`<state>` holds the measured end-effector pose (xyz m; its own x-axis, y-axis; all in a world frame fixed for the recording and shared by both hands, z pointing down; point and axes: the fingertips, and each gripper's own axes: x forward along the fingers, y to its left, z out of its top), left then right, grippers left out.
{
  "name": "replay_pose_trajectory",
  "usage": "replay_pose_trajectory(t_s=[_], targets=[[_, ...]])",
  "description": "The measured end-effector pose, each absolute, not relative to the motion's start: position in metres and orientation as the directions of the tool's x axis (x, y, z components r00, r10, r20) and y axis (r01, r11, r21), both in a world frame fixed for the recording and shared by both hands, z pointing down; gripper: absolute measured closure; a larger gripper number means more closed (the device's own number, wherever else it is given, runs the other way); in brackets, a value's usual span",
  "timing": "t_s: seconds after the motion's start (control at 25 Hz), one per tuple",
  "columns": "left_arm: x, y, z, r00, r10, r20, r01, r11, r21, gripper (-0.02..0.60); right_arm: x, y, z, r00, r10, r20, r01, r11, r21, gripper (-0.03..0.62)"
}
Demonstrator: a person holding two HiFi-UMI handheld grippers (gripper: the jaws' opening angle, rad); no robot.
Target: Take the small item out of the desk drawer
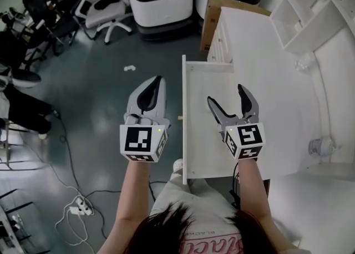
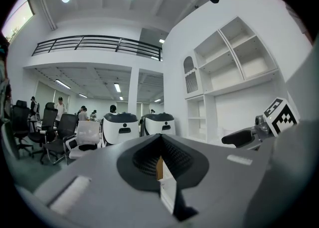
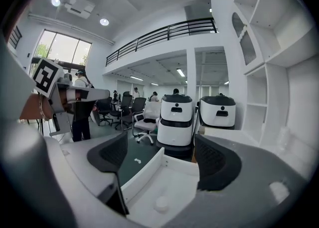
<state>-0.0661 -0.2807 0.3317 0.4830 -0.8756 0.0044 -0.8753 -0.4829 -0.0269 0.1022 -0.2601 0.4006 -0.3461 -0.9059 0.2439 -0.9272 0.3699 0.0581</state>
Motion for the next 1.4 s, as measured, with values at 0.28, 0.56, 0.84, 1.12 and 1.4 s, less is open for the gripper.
replay_pose_trajectory(t_s=[0.28,0.56,0.84,1.12,1.4], targets=[[-0.067,-0.283,0.360,0.463,-0.884,0.056,-0.886,-0.464,-0.004,0.574,0.096,-0.261,0.451,-0.381,-0.860,0.339,-0.912,0.410,0.015,0.240],[-0.060,-0.280,0.383,0.481,-0.871,0.102,-0.876,-0.483,0.009,0.572,0.099,-0.261,0.503,-0.359,-0.828,0.431,-0.920,0.391,-0.015,0.243],[-0.052,-0.283,0.400,0.488,-0.862,0.137,-0.871,-0.490,0.016,0.572,0.096,-0.260,0.546,-0.365,-0.774,0.518,-0.914,0.403,-0.041,0.244],[-0.049,-0.288,0.412,0.491,-0.855,0.169,-0.869,-0.495,0.018,0.571,0.093,-0.262,0.594,-0.369,-0.693,0.619,-0.911,0.403,-0.091,0.290],[-0.053,-0.291,0.421,0.477,-0.857,0.194,-0.876,-0.482,0.024,0.569,0.102,-0.267,0.633,-0.338,-0.636,0.694,-0.921,0.376,-0.104,0.295]])
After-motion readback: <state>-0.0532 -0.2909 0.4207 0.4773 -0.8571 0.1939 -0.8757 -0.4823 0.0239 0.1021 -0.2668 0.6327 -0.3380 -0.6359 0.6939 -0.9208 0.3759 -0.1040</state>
